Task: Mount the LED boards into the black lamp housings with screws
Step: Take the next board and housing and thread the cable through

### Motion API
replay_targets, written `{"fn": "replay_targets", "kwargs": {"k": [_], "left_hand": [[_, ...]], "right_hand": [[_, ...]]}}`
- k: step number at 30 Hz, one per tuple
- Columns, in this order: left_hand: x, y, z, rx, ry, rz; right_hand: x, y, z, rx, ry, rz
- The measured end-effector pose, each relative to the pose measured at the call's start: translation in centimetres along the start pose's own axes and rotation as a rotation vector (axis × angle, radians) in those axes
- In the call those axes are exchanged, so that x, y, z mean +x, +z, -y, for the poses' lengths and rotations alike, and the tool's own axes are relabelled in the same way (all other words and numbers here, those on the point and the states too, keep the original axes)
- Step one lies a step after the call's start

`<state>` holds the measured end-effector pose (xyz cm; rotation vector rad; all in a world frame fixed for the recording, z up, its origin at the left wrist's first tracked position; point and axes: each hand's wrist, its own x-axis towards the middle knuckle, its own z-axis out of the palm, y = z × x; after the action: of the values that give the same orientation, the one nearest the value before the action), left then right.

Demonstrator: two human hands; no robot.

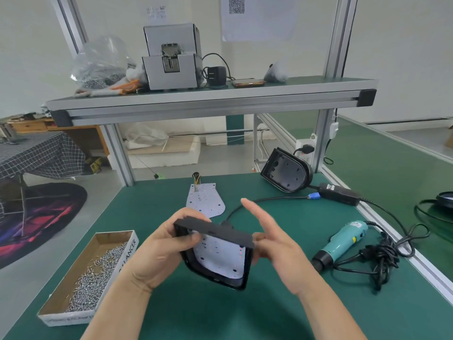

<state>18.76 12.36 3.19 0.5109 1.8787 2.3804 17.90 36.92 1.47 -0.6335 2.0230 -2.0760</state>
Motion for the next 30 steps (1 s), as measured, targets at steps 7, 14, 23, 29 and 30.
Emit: {"fn": "replay_targets", "kwargs": {"k": [7,14,23,29,30], "left_hand": [[0.6,-2.0,2.3,-0.281,-0.046,-0.079],[0.8,-3.7,3.6,-0.378,-0.093,-0.24],[1.3,-2.6,-2.3,0.266,0.021,-0.687],[0.4,4.1,-5.4,1.444,0.328,0.128],[0.6,4.6,-4.6,1.538,0.306,0.112]], "right_hand": [[0.9,1.1,-0.6,-0.276,0.057,0.108],[0.3,1.3,0.5,-0.473,-0.026,-0.094],[0.7,2.8,2.6,-0.77,-0.241,-0.208],[1.9,4.7,3.7,-0.858,-0.244,-0.286],[1.8,5.1,4.0,-0.881,-0.275,-0.267]]}}
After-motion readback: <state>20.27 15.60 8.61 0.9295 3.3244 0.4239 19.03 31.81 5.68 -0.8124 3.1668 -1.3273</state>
